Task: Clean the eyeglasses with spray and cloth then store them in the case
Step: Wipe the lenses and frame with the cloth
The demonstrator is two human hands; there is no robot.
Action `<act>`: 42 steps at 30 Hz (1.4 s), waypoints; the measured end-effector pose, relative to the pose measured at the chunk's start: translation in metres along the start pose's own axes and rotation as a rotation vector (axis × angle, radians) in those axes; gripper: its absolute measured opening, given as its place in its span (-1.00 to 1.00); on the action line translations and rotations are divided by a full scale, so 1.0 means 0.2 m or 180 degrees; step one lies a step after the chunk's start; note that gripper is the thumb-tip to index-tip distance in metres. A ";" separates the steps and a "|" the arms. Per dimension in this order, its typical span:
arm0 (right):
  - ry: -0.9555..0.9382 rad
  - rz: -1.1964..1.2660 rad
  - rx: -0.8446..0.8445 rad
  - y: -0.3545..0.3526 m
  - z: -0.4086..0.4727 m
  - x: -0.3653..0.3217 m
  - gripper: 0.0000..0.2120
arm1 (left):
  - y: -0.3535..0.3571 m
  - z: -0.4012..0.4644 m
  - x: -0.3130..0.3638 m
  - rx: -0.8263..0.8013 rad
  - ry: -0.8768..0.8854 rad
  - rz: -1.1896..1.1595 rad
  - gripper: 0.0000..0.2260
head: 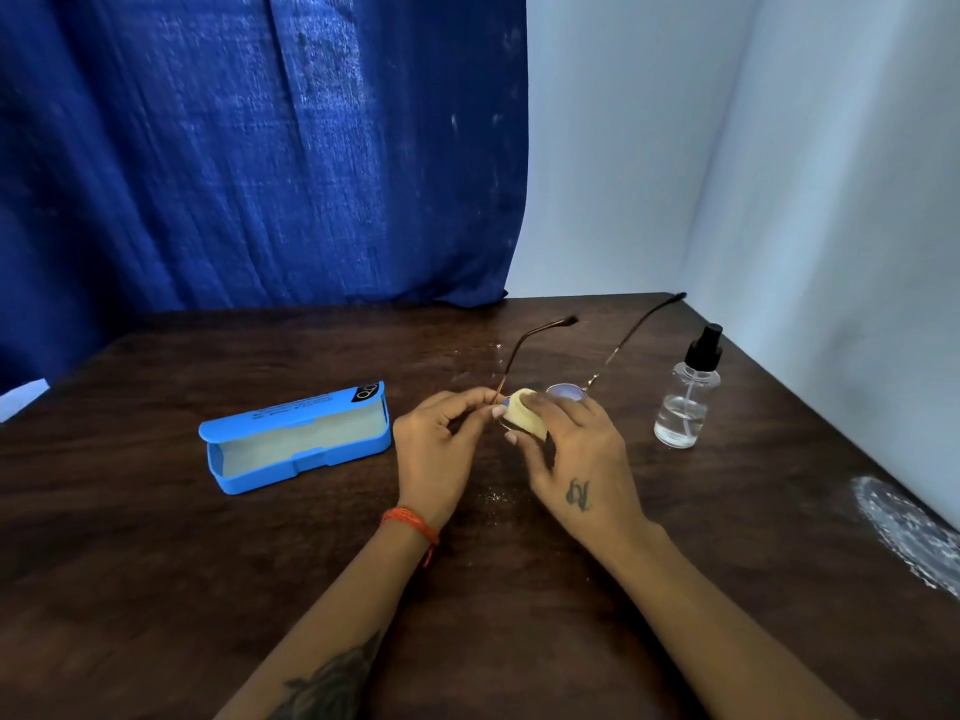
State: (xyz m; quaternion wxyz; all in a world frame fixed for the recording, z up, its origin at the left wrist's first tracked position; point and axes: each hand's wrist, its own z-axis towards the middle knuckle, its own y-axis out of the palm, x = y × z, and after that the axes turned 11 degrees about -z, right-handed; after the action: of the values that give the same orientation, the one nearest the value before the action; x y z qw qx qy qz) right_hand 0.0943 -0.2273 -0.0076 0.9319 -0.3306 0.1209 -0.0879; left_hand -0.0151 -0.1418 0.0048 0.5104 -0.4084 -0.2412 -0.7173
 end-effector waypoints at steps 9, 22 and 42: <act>-0.0146 0.0667 0.0064 0.00 0.03 0.01 -0.83 | 0.02 -0.01 0.01 0.0192 -0.0109 -0.0224 -0.83; -0.0214 0.0206 0.0193 0.00 0.03 -0.03 -0.76 | 0.01 -0.01 0.00 0.0273 -0.0223 -0.0390 -0.78; -0.0357 -0.0039 -0.0173 0.02 0.01 -0.04 -0.68 | -0.01 -0.02 0.01 0.0262 -0.0415 -0.0410 -0.77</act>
State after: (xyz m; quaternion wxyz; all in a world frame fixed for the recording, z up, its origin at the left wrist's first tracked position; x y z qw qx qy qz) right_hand 0.0868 -0.2207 -0.0081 0.9273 -0.3610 0.0689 -0.0716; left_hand -0.0193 -0.1447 0.0037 0.4628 -0.4166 -0.3289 -0.7100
